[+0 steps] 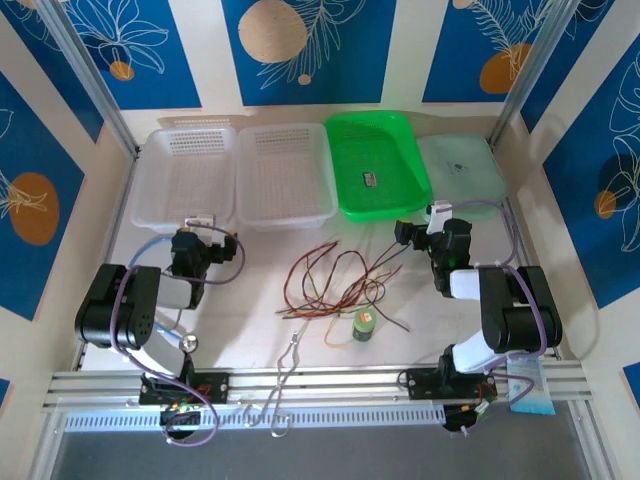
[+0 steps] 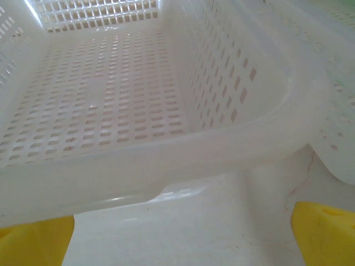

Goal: Untangle the cables

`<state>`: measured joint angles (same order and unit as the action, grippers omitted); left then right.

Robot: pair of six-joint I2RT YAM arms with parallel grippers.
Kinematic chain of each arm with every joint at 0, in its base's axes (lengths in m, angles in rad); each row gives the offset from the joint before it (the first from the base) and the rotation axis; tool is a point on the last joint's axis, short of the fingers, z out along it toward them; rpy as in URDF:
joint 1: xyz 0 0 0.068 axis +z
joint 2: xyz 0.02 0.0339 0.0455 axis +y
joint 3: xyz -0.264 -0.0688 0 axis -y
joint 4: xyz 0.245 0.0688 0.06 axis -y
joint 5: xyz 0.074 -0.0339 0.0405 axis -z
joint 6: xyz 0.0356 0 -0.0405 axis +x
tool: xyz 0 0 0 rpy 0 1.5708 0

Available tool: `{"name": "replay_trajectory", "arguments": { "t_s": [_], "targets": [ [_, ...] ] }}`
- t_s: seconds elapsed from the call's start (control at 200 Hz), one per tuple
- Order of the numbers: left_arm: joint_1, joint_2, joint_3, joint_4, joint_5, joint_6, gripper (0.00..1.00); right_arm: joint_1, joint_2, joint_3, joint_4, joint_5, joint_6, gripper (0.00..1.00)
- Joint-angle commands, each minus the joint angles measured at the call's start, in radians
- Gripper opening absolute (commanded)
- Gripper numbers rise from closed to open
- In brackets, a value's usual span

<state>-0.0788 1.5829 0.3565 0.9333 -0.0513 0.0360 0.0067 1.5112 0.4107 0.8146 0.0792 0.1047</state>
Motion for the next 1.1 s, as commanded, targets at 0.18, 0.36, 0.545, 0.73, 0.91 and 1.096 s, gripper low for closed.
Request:
{"name": "replay_trajectory", "arguments": {
  "t_s": [0.18, 0.36, 0.545, 0.73, 0.91, 1.096],
  "targets": [
    [0.010, -0.021, 0.022, -0.002, 0.024, 0.019, 1.00, -0.004, 0.010, 0.006, -0.003, 0.016, -0.005, 0.99],
    [0.010, -0.020, 0.022, -0.004, 0.024, 0.019, 1.00, -0.004, 0.010, 0.006, -0.003, 0.016, -0.005, 0.99],
    [0.010, -0.020, 0.025, -0.007, 0.024, 0.019, 1.00, -0.004, 0.010, 0.006, -0.002, 0.016, -0.005, 0.99],
    [0.010, -0.020, 0.024, -0.005, 0.016, 0.017, 1.00, -0.004, 0.010, 0.006, -0.004, 0.016, -0.005, 0.99],
    [0.010, -0.020, 0.019, 0.002, -0.008, 0.010, 1.00, -0.005, 0.010, 0.007, -0.004, 0.016, -0.005, 0.99],
    [0.006, -0.036, -0.019, 0.071, -0.033, 0.005, 1.00, -0.004, 0.004, 0.003, 0.003, 0.012, -0.006, 0.99]
  ]
}}
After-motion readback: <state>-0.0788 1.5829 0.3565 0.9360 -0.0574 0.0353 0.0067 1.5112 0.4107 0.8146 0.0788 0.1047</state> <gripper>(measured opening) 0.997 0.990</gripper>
